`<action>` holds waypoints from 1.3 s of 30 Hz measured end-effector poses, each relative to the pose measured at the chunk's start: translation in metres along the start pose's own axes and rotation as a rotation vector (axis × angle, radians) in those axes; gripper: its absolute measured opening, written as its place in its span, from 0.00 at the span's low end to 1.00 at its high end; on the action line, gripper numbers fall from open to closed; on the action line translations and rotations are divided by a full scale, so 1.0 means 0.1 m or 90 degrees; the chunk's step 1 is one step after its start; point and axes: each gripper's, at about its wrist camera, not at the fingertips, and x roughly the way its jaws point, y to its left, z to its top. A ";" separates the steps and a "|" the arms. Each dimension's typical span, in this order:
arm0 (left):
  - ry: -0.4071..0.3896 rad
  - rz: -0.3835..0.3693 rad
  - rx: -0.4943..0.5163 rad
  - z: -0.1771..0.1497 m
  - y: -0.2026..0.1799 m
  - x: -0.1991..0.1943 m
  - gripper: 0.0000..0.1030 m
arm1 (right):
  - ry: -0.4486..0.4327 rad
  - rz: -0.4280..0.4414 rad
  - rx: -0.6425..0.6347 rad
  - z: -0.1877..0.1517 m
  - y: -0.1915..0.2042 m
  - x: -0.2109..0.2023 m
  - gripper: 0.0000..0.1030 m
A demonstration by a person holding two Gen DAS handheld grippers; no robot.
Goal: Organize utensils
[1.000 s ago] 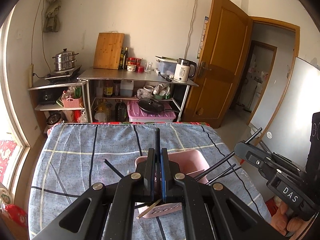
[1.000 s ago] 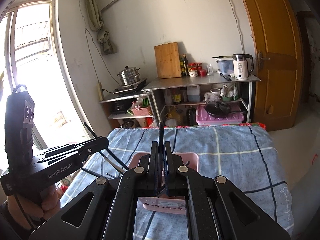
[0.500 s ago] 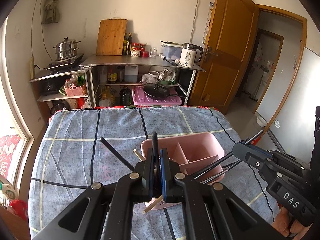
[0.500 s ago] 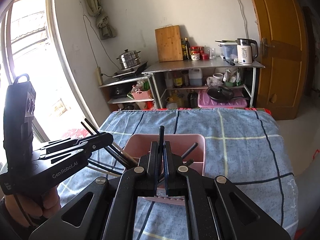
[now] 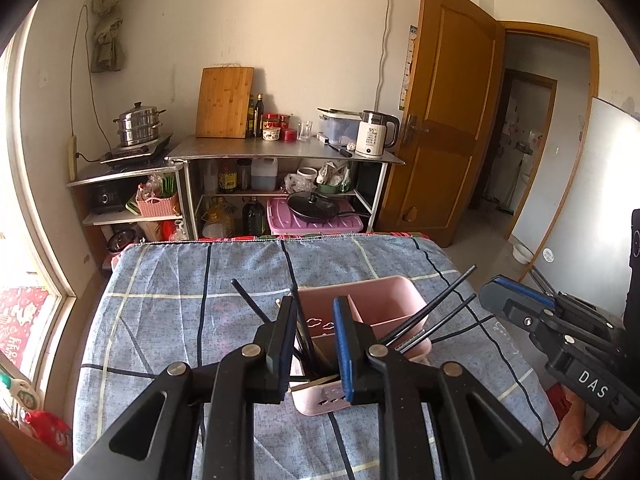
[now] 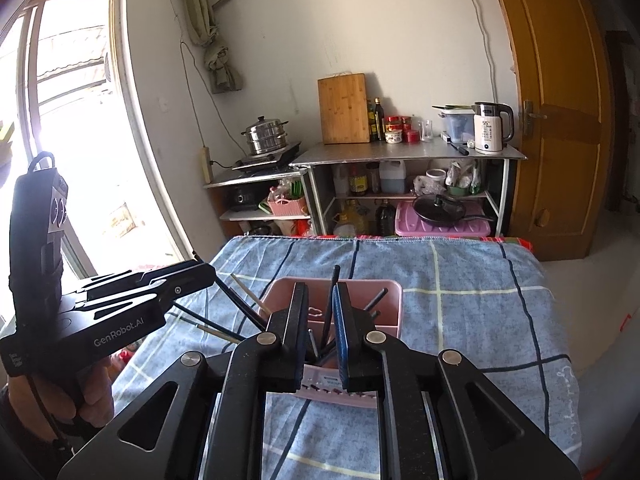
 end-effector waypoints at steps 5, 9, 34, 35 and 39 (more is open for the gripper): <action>-0.026 -0.005 0.001 -0.14 -0.05 -0.28 0.23 | -0.015 -0.001 -0.009 -0.10 0.04 -0.22 0.15; -0.041 -0.011 0.006 -0.31 -0.14 -0.51 0.28 | -0.026 -0.004 -0.019 -0.22 0.08 -0.40 0.21; -0.065 0.004 0.018 -1.68 -0.63 -1.24 0.32 | -0.030 -0.036 -0.051 -1.33 0.32 -1.12 0.25; -0.066 0.004 0.016 -1.72 -0.63 -1.23 0.32 | -0.030 -0.038 -0.054 -1.36 0.34 -1.12 0.25; -0.075 0.016 0.015 -1.90 -0.65 -1.28 0.32 | -0.029 -0.035 -0.049 -1.50 0.34 -1.14 0.25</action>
